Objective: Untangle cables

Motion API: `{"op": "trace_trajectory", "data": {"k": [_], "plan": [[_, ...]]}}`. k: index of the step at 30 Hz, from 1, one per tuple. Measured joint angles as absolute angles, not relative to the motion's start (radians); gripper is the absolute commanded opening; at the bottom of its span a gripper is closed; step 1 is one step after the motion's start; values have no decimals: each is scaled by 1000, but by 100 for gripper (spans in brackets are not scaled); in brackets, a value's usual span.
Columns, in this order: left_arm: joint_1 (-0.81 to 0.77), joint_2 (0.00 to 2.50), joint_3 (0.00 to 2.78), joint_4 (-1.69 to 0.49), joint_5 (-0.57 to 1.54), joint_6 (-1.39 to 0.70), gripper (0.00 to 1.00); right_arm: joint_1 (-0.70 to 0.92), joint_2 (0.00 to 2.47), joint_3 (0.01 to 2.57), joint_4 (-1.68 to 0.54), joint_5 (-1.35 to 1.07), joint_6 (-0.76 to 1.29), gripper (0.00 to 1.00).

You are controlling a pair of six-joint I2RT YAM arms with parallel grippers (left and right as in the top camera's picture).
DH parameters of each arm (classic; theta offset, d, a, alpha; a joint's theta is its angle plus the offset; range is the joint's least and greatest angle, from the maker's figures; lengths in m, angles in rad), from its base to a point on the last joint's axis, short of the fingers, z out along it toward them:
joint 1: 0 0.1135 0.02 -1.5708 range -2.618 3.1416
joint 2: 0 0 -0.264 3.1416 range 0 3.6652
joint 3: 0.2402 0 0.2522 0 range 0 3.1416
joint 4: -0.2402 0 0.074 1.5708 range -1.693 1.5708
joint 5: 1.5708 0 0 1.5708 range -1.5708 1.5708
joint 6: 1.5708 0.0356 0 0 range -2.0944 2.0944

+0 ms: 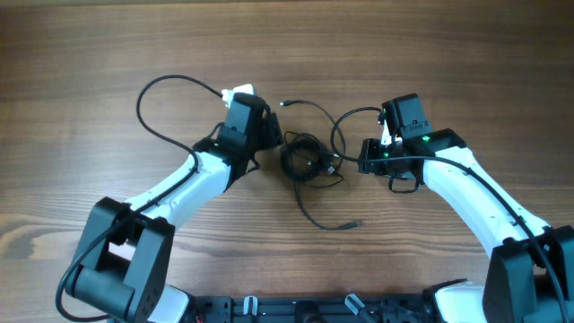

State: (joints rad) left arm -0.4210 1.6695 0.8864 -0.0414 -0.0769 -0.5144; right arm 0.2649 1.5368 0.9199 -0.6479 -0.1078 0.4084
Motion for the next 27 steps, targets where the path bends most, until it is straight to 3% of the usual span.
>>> {"op": "trace_trajectory", "data": {"k": [5,11,17,25,27], "plan": [[-335,1670,886,146,130,-525,90,265,1537,920,-650,-103,419,59],[-312,1725,886,100,405,-464,89,265,1537,920,-651,-112,434,59],[-323,1827,886,44,476,-419,82,265,1537,920,-658,-123,450,59],[-400,1859,899,6,432,-380,52,265,1537,920,-659,-142,453,59],[-407,1859,900,-8,429,-379,33,265,1537,920,-662,-142,453,59]]}}
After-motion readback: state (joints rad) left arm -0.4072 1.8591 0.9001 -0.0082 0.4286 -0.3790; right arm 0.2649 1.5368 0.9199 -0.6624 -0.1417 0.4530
